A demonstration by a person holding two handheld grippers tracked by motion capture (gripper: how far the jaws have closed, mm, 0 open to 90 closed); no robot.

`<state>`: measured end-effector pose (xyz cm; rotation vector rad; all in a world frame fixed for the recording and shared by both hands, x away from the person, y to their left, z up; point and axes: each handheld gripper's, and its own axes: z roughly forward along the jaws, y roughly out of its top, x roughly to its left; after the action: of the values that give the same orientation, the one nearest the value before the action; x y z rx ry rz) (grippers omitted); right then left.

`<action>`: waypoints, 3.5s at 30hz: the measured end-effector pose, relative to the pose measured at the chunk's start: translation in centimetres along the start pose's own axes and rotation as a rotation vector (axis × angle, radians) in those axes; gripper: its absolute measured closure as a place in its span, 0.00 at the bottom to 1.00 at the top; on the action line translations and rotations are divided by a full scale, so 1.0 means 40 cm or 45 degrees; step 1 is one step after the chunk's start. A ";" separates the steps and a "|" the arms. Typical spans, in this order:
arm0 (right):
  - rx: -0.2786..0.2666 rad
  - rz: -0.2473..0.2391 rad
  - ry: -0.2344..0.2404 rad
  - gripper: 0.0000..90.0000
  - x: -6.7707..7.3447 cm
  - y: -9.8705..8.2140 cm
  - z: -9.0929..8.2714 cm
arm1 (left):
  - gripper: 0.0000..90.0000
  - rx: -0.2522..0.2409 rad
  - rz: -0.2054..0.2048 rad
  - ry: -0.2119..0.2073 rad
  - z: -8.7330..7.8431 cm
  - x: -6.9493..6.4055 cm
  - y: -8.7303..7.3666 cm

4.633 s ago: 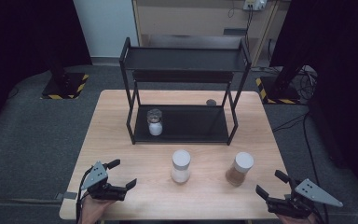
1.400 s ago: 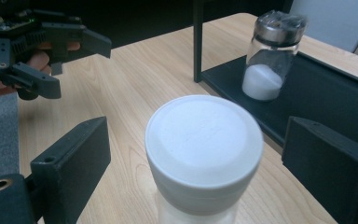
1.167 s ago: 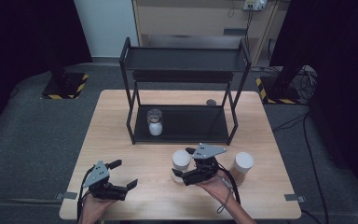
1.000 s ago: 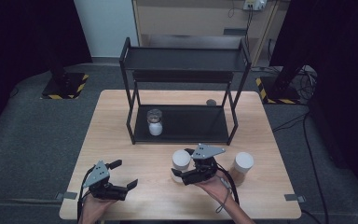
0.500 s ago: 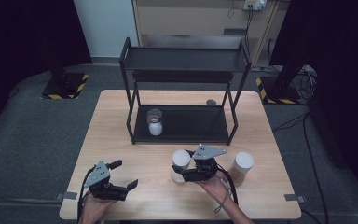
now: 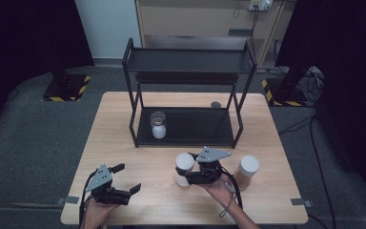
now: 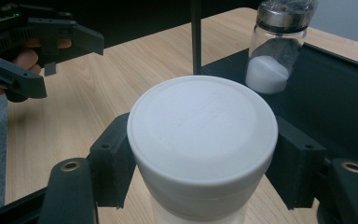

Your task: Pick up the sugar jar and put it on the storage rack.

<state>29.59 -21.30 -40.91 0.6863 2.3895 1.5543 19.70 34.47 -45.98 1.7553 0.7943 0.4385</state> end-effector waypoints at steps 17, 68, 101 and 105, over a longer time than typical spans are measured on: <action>0.001 -0.021 -0.029 0.37 0.004 0.067 -0.002 | 0.00 0.001 0.002 -0.003 0.000 0.000 0.000; -0.015 0.017 -0.340 0.37 -0.068 0.239 0.092 | 0.00 -0.003 0.001 -0.014 -0.001 0.004 -0.001; 0.018 0.104 -0.466 0.38 -0.128 0.209 0.226 | 0.00 -0.014 -0.014 -0.016 -0.003 0.011 -0.007; 0.024 0.111 -0.468 0.38 -0.132 0.202 0.234 | 0.00 -0.010 -0.013 -0.018 -0.002 0.011 -0.006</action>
<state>40.23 -13.61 -37.97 0.9960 2.1281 1.3019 19.89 34.88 -46.24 1.7448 0.7901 0.4214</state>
